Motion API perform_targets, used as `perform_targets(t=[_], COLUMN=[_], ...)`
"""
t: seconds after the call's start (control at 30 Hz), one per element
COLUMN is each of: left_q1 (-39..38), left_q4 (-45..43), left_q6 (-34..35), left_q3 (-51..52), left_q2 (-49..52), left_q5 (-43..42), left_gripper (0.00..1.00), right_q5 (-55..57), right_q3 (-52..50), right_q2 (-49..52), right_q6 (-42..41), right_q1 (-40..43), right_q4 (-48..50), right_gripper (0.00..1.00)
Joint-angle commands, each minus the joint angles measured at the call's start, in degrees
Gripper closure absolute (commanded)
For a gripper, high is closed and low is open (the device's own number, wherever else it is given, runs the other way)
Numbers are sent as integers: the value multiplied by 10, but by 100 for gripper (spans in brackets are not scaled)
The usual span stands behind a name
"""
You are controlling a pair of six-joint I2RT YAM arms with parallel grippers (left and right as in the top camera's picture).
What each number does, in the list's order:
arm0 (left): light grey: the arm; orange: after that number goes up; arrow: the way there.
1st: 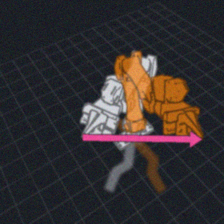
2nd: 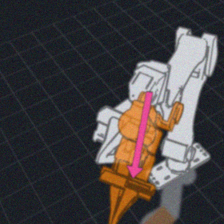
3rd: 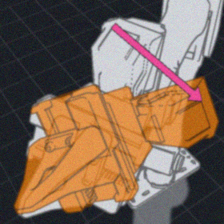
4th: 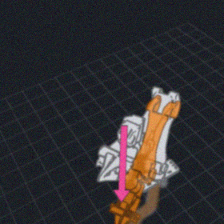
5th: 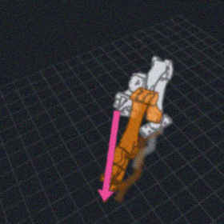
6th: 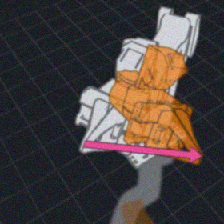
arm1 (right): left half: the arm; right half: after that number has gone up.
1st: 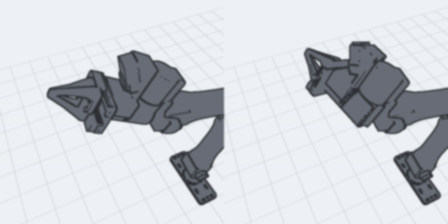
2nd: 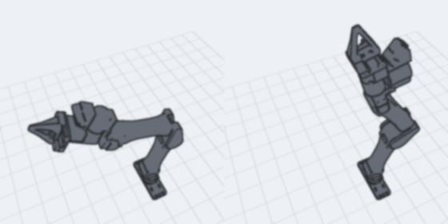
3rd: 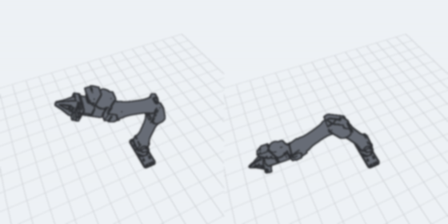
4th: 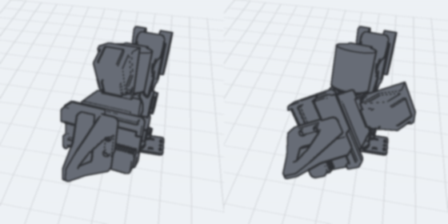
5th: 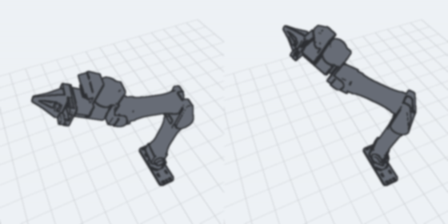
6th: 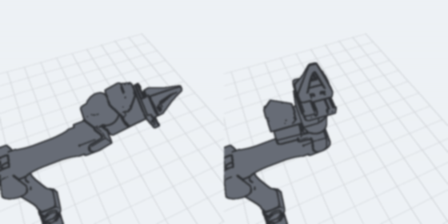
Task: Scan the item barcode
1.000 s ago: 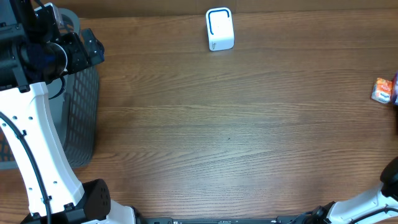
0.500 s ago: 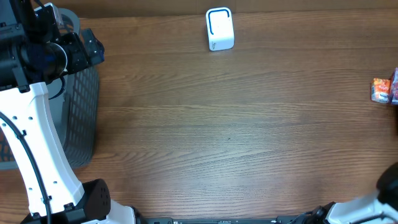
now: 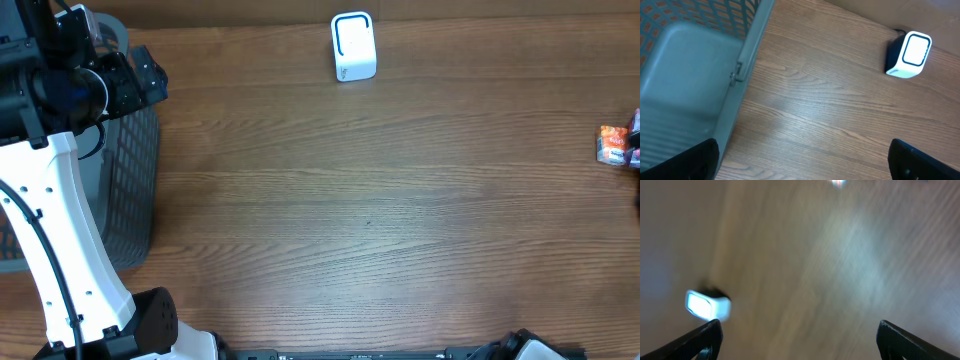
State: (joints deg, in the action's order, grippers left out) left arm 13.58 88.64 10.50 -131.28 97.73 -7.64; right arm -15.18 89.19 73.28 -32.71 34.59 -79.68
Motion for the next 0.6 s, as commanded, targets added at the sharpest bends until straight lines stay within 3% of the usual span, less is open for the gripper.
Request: perform_targets(t=[0.0,0.23,0.4,0.57], left_q1=[-1,-1,-1,-1], left_q4=[-2,-2,-2,-2], left_q6=[-2,-2,-2,-2], left_q3=[-8,-8,-8,-8], left_q2=[-2,-2,-2,-2], left_q5=[4,4,4,4], left_gripper=[0,0,0,0], right_q5=[56,30,5,5], right_q3=[-59,-175,-186,-186], right_q2=[-69,-192,-206,-202], right_q6=[30,25,25,26], right_q1=[-52,-144,-151,-151], right_q4=[-8,-31,-103,-109], right_gripper=[1,0,0,0])
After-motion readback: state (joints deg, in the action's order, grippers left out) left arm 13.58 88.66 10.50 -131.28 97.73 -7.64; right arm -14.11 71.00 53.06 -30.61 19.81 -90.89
